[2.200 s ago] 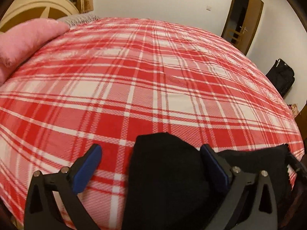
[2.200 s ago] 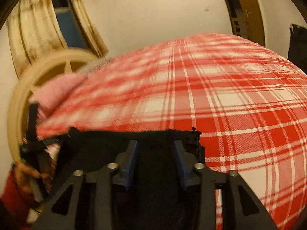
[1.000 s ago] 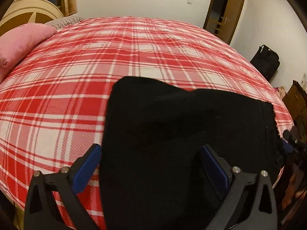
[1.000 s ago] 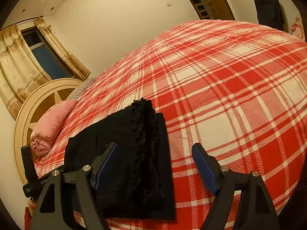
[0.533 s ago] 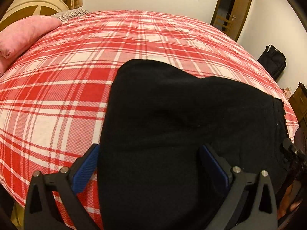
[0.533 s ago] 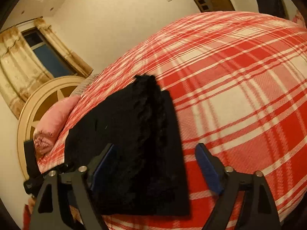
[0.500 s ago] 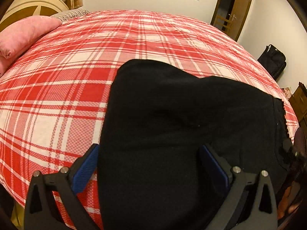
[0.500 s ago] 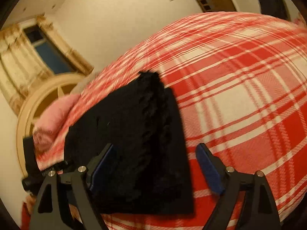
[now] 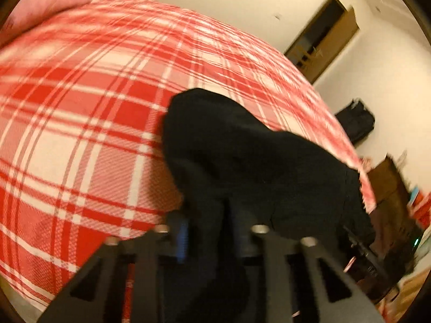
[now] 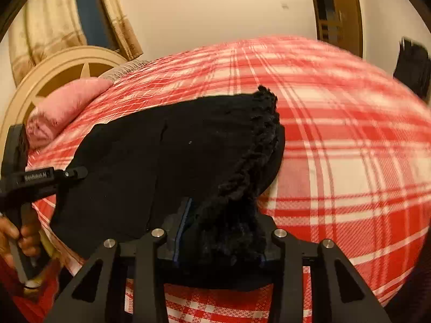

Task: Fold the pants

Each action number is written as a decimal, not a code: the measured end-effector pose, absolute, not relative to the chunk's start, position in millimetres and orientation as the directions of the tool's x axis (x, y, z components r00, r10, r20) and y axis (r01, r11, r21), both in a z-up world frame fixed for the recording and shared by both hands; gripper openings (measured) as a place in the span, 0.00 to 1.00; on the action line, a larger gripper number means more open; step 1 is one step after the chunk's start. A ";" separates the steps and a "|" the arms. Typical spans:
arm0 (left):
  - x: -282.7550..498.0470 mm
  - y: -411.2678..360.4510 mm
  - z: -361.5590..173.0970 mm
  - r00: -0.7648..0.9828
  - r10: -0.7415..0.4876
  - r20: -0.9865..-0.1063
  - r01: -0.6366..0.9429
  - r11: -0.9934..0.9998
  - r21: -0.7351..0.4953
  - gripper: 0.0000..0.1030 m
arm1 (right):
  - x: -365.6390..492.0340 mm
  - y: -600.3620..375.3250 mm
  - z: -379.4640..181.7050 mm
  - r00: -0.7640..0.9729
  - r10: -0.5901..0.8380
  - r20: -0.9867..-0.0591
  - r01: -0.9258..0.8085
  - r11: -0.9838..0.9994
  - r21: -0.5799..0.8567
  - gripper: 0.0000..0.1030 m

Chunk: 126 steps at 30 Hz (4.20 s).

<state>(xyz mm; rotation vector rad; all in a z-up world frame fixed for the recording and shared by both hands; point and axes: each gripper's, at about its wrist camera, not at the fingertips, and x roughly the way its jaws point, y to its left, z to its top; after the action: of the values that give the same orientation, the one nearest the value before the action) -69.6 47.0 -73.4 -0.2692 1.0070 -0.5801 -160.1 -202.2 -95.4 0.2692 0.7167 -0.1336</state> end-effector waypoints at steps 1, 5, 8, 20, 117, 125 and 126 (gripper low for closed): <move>-69.6 49.6 -74.0 0.398 -0.585 -0.706 0.325 0.810 -0.488 0.15 | -159.4 -194.7 -89.7 0.755 -0.053 -0.654 0.203 0.967 0.155 0.37; -77.5 46.2 -67.1 0.435 -0.570 -0.697 0.349 0.820 -0.454 0.12 | -161.4 -181.7 -74.7 0.776 -0.092 -0.623 0.182 0.980 0.083 0.34; -81.0 45.6 -58.8 0.458 -0.573 -0.680 0.358 0.819 -0.449 0.11 | -162.2 -176.1 -67.4 0.788 -0.119 -0.604 0.175 0.984 0.035 0.32; -58.5 69.8 -2.9 0.559 -0.595 -0.577 0.389 0.803 -0.451 0.10 | -125.9 -139.9 -1.6 0.871 0.041 -0.489 -0.023 0.999 0.042 0.30; -133.9 159.8 35.7 0.851 0.173 -0.497 -0.127 0.984 0.126 1.00 | -130.4 -21.8 39.0 0.946 -0.046 -0.321 0.110 0.977 0.185 0.77; -134.9 159.9 35.5 0.849 0.181 -0.497 -0.133 0.982 0.131 1.00 | -132.2 -21.0 39.0 0.946 -0.046 -0.322 0.110 0.977 0.185 0.77; -135.1 159.9 35.5 0.848 0.182 -0.497 -0.134 0.982 0.131 1.00 | -132.3 -20.4 39.1 0.946 -0.046 -0.321 0.110 0.977 0.184 0.77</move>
<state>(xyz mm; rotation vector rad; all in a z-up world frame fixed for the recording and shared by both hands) -135.1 159.9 35.5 0.0931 0.5323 0.1671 -132.3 -20.4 39.1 0.2015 0.3205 -0.0798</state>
